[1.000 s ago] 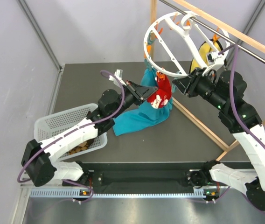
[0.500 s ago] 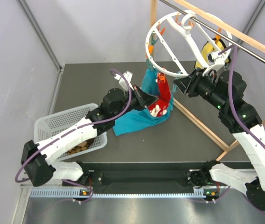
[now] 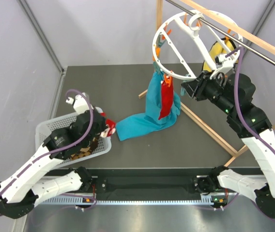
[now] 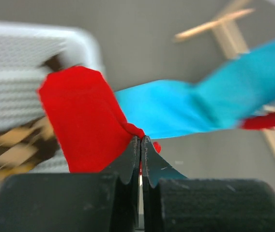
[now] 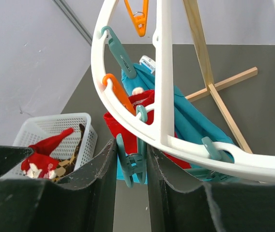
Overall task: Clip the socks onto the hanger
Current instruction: Place the sock in the bin, then open the clamp at the hanger.
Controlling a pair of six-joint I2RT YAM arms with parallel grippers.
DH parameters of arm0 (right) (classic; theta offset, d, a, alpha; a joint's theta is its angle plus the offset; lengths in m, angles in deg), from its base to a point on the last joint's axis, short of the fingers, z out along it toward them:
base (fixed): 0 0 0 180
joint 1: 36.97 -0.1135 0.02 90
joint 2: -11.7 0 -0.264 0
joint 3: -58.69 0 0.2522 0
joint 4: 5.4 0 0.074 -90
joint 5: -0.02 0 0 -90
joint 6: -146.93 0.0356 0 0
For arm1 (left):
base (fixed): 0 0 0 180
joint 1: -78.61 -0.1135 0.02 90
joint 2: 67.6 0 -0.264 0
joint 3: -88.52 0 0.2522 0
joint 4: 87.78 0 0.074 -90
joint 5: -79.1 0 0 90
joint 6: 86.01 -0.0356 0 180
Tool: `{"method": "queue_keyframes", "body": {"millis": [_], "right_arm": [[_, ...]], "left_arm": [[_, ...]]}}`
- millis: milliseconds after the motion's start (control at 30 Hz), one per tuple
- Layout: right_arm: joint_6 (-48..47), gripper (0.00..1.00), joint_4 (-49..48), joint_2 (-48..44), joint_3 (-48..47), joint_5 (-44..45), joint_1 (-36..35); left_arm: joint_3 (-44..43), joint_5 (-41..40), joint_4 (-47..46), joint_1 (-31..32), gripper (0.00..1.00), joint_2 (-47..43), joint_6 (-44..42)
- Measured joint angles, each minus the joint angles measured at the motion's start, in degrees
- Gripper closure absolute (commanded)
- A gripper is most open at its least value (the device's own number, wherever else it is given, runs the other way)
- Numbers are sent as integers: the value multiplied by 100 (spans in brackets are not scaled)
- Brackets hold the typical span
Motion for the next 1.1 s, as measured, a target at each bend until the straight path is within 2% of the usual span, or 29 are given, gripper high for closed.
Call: {"method": "queue_keyframes", "body": {"millis": [100,167,200,233,267,300,333,467,567,667,800,900,1100], "right_arm": [[-37,100,15,0,0,15,0],[-48,100,20,0,0,15,0],[-50,100,22,0,0,15,0],[-50,100,24,0,0,15,0],[-50,100,24,0,0,15,0],[-50,100,26,2,0,13,0],[-50,100,26,2,0,13,0],[-48,100,31,2,0,9,0],[-39,100,39,2,-4,-22,0],[22,100,74,4,-50,-87,0],[205,100,114,7,-144,-282,0],[321,100,114,9,-168,-402,0],[527,100,114,11,-184,-619,0]], "left_arm": [[304,-492,931,-2,98,-212,540],[540,-634,1331,0,83,-348,785],[649,-695,1484,-2,71,-437,887],[734,-715,1545,-2,49,-525,927],[791,-713,1589,0,38,-605,911],[820,-708,1589,0,20,-664,949],[835,-702,1552,0,11,-730,898],[841,-503,791,-4,12,-892,350],[964,295,-850,-11,18,-887,-492],[1185,1644,-2712,-11,20,-691,-1091],[702,3628,-5058,-11,23,726,-1434],[-24,4607,-6157,0,23,1956,-1423],[-472,5471,-7407,46,23,3259,-1248]]}}
